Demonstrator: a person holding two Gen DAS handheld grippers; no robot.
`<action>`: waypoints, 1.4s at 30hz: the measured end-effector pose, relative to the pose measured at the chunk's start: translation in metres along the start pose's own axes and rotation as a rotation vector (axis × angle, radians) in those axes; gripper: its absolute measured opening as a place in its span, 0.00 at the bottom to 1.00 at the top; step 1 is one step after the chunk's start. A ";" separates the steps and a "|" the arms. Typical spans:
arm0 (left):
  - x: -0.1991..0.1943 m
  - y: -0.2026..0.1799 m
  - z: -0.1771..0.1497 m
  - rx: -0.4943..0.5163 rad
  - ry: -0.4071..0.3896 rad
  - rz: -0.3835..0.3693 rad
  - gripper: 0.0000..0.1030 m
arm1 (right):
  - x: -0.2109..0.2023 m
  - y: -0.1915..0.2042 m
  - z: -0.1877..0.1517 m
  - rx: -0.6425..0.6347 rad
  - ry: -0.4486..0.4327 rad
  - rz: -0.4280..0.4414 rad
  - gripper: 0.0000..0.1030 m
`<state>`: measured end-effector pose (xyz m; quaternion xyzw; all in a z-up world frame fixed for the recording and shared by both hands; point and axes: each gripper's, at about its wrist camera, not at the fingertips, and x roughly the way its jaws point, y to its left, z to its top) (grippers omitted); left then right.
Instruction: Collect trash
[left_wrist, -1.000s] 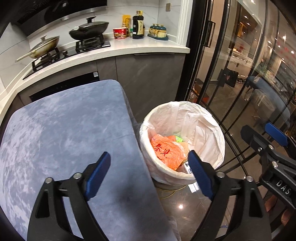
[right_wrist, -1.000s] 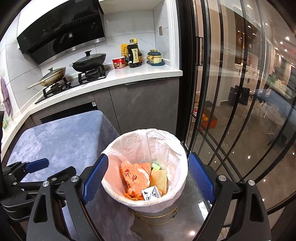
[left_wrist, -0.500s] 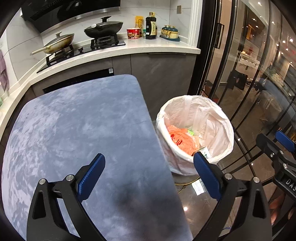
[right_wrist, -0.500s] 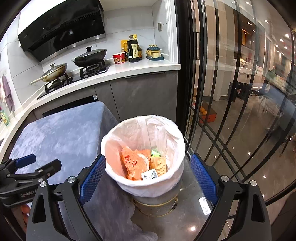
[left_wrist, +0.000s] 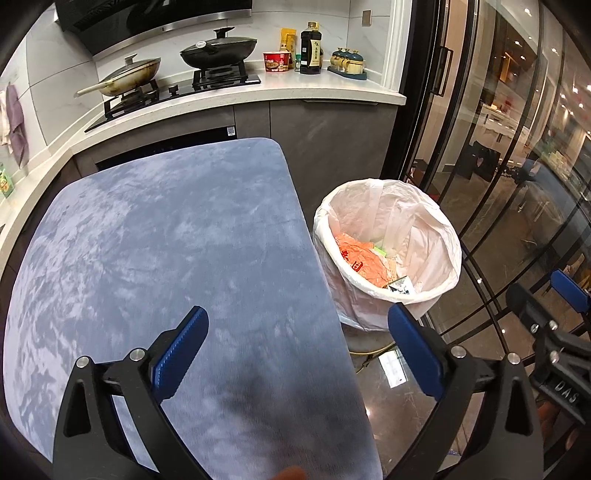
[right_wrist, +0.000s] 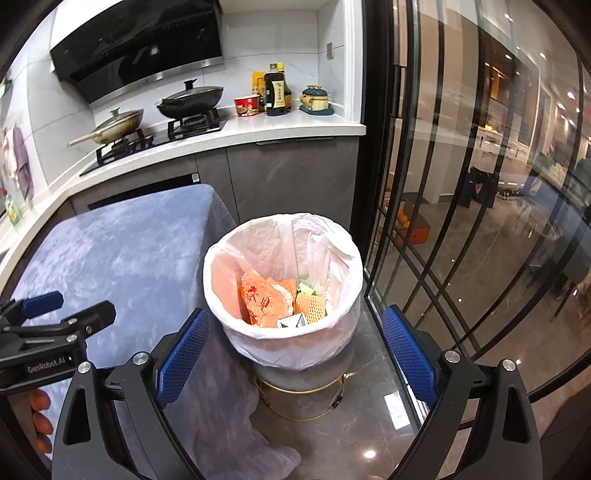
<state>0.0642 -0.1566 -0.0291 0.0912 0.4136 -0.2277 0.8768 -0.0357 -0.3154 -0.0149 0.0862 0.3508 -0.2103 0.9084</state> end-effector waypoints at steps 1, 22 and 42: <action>0.000 0.000 -0.001 -0.001 0.000 0.001 0.91 | 0.000 0.001 -0.001 -0.004 0.002 0.001 0.93; -0.005 0.003 -0.021 -0.022 0.023 0.065 0.92 | -0.009 0.018 -0.015 -0.066 0.045 0.008 0.93; -0.010 -0.006 -0.027 -0.008 0.038 0.065 0.92 | -0.011 0.021 -0.021 -0.077 0.060 0.004 0.93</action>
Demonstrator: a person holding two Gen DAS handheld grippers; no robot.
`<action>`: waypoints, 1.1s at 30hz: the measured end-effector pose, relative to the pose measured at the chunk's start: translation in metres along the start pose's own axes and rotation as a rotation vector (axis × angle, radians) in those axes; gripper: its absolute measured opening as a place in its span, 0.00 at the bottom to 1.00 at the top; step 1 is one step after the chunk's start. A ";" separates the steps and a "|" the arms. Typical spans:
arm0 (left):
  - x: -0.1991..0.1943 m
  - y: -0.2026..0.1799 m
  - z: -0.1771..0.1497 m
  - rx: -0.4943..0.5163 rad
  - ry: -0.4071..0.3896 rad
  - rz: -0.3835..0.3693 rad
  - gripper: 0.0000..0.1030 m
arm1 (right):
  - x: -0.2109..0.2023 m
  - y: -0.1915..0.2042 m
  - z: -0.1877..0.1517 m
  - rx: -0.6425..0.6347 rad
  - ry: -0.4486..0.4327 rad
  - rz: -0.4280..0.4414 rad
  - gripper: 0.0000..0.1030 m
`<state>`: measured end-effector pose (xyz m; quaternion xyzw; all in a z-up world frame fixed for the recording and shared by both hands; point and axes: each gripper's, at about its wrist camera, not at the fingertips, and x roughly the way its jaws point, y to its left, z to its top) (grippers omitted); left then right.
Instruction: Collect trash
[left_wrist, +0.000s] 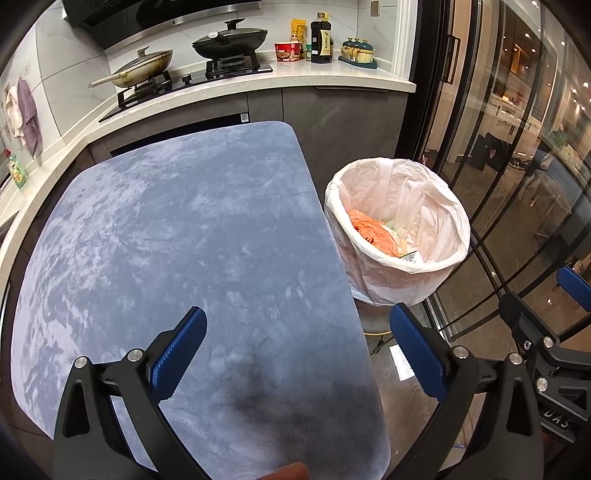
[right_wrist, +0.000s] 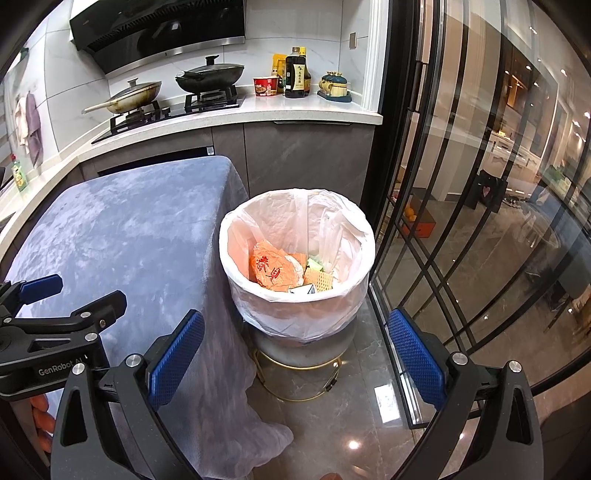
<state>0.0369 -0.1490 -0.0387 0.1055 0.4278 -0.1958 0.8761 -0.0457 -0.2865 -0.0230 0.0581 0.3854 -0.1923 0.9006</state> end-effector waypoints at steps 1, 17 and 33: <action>0.000 0.000 0.000 0.000 0.001 0.001 0.92 | 0.000 0.000 0.000 0.001 -0.001 -0.001 0.93; -0.003 -0.006 -0.003 0.016 0.004 0.010 0.92 | -0.001 0.000 -0.001 0.001 -0.003 -0.001 0.93; -0.005 -0.012 -0.005 0.035 0.003 0.025 0.92 | -0.001 0.000 -0.004 0.005 -0.001 0.000 0.93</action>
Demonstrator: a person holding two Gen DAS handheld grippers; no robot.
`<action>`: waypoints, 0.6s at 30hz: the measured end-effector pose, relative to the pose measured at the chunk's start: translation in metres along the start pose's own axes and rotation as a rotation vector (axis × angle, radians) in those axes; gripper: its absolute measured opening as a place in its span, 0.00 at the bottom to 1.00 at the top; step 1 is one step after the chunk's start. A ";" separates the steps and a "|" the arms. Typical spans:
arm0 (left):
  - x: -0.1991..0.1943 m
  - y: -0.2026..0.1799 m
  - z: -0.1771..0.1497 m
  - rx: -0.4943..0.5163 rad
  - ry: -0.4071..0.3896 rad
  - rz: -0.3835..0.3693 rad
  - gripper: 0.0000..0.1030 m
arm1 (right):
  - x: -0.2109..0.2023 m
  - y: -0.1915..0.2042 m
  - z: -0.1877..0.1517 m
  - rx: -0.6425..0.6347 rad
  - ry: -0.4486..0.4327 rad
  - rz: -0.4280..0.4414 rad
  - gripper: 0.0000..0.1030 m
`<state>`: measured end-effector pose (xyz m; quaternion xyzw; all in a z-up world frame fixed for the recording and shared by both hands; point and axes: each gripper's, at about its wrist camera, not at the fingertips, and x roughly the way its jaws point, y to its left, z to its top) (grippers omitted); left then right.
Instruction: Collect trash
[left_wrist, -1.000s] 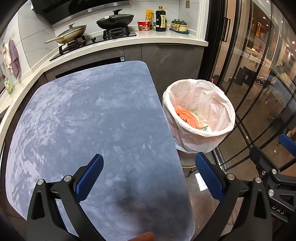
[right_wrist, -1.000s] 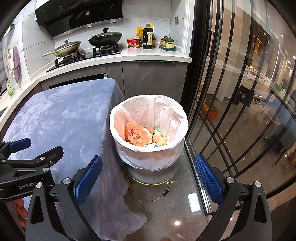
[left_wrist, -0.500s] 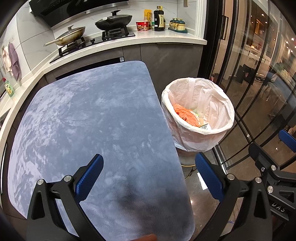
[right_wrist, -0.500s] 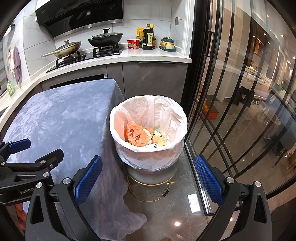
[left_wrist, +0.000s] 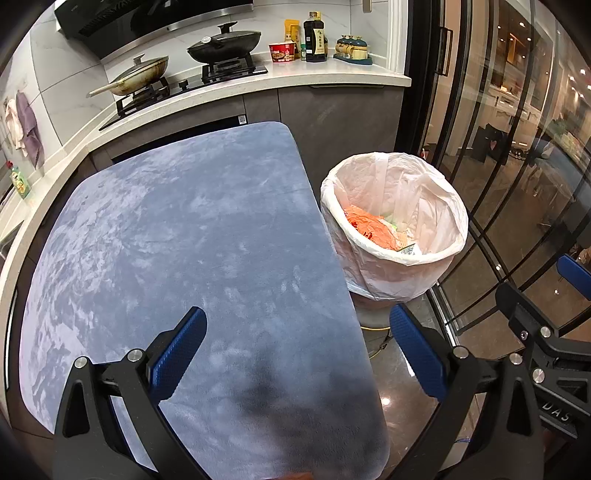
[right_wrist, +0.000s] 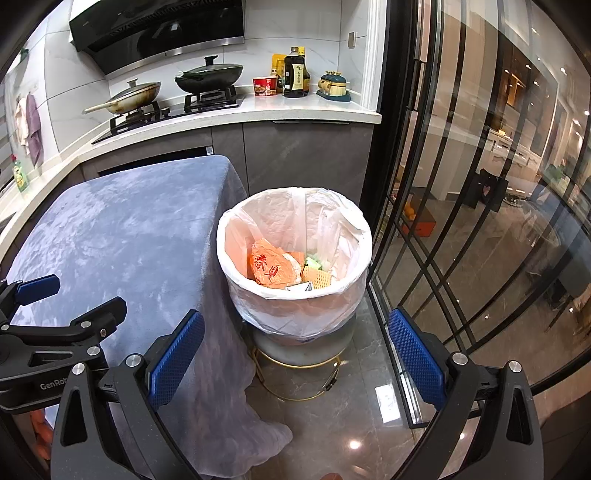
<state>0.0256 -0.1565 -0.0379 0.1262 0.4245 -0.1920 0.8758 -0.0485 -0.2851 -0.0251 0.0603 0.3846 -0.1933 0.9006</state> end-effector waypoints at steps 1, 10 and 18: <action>0.000 0.000 0.000 0.000 0.000 0.000 0.92 | 0.000 -0.001 0.000 -0.002 0.001 0.000 0.93; 0.001 0.006 -0.002 -0.013 0.002 0.027 0.92 | 0.000 0.000 0.000 -0.002 0.002 -0.001 0.93; 0.003 0.011 -0.003 -0.014 0.019 0.037 0.92 | 0.000 0.000 0.000 0.001 0.000 0.001 0.93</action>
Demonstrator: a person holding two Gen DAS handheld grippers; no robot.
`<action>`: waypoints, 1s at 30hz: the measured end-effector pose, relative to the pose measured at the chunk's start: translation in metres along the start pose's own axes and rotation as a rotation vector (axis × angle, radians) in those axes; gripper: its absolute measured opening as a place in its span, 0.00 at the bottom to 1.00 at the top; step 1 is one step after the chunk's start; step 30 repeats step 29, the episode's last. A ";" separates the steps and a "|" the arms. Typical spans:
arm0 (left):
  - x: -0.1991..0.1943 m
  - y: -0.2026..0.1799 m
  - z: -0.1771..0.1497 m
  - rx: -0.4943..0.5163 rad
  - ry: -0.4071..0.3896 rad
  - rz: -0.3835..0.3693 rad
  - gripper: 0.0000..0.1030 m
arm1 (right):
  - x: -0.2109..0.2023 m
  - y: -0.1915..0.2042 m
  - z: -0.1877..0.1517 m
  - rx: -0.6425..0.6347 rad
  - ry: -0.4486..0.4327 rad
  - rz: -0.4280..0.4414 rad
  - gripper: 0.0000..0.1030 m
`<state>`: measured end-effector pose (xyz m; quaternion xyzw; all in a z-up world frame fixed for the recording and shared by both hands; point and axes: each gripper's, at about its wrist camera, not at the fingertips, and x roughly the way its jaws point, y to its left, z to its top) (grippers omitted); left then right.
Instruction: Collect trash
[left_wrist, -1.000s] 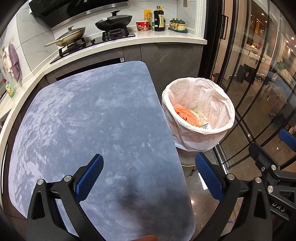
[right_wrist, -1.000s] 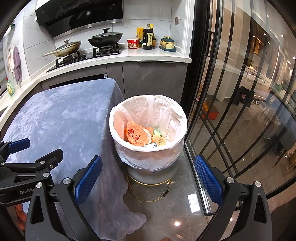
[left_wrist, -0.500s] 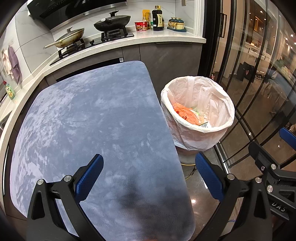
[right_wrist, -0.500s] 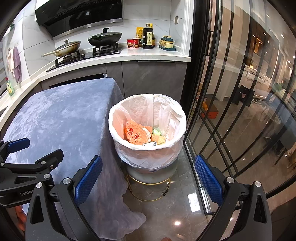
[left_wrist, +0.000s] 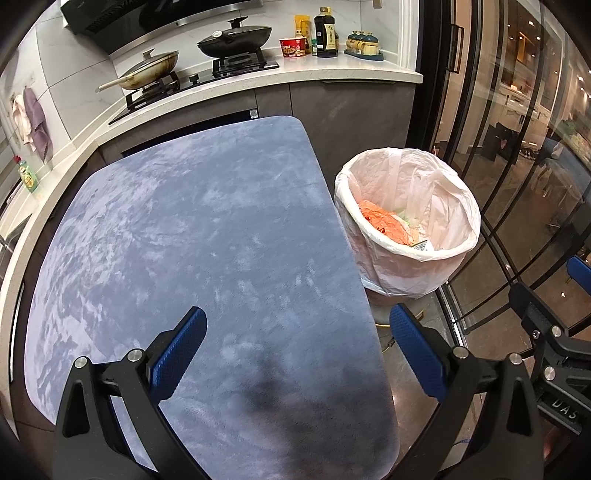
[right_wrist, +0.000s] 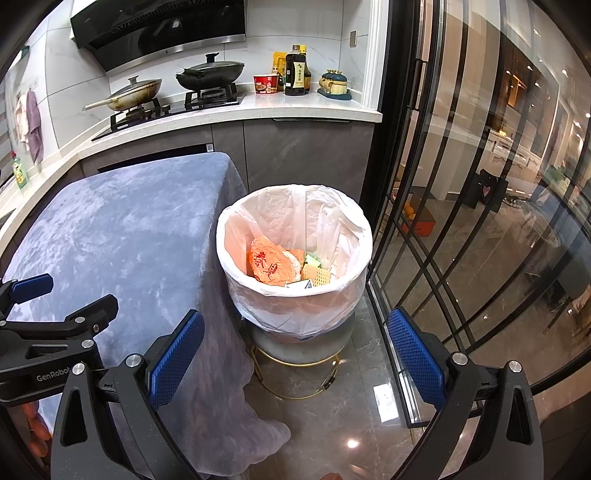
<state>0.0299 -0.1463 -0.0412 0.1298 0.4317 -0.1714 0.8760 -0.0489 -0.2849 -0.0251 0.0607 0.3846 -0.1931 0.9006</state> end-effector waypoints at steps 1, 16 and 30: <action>0.000 0.000 0.000 -0.001 0.002 0.000 0.92 | 0.000 0.000 0.000 -0.002 0.001 -0.001 0.93; 0.000 0.001 -0.001 0.002 0.006 -0.004 0.92 | 0.000 -0.001 0.000 -0.002 0.001 -0.003 0.93; 0.002 0.000 0.000 0.001 0.011 -0.016 0.92 | 0.001 -0.006 -0.005 0.000 0.005 -0.001 0.93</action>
